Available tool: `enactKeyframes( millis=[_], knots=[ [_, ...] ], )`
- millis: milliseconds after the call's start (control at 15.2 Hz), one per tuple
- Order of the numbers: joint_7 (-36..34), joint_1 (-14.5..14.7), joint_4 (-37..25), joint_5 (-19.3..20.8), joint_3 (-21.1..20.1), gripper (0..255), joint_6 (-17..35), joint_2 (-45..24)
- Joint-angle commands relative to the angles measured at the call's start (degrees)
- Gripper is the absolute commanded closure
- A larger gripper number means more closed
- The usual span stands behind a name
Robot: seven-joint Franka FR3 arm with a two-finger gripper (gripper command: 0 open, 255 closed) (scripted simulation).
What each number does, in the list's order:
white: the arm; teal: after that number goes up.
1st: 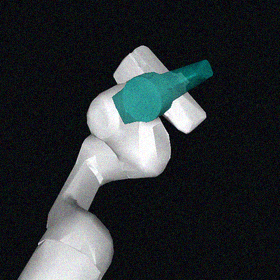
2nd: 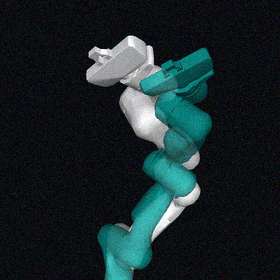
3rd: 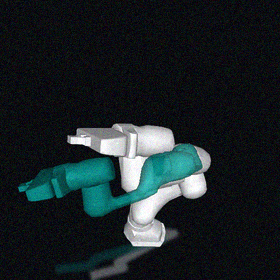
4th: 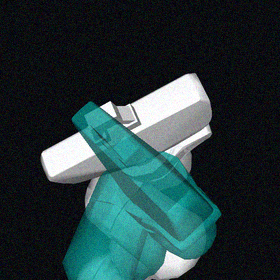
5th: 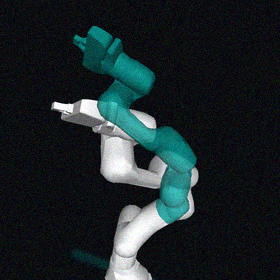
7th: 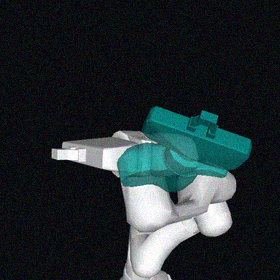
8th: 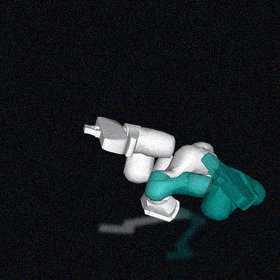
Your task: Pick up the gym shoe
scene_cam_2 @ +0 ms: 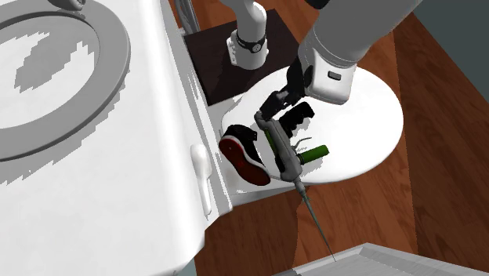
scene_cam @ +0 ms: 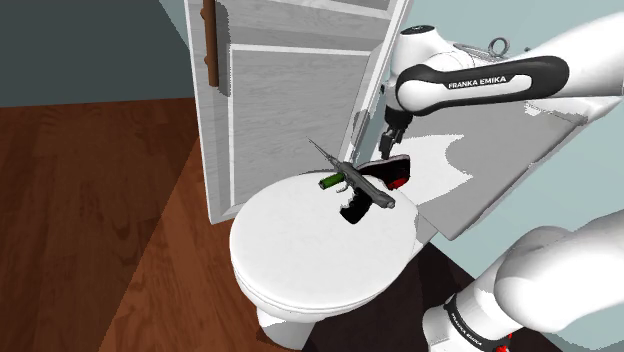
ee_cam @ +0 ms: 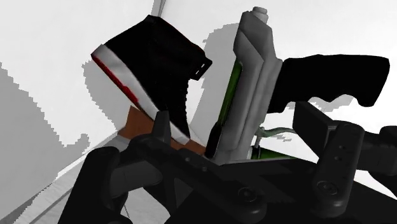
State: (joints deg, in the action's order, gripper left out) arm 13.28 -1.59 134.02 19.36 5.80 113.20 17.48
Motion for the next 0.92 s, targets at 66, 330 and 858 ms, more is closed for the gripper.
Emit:
enactKeyframes(
  millis=[66, 330, 858],
  knots=[
    [2.51, -0.59, -2.59, 3.49, 0.54, 0, 2.27, -6.35],
    [4.89, -1.31, -6.58, 8.24, 1.09, 0, 5.36, -15.31],
    [5.38, -1.97, -10.3, 13.55, 1.83, 0, 10.14, -25.71]
  ],
)
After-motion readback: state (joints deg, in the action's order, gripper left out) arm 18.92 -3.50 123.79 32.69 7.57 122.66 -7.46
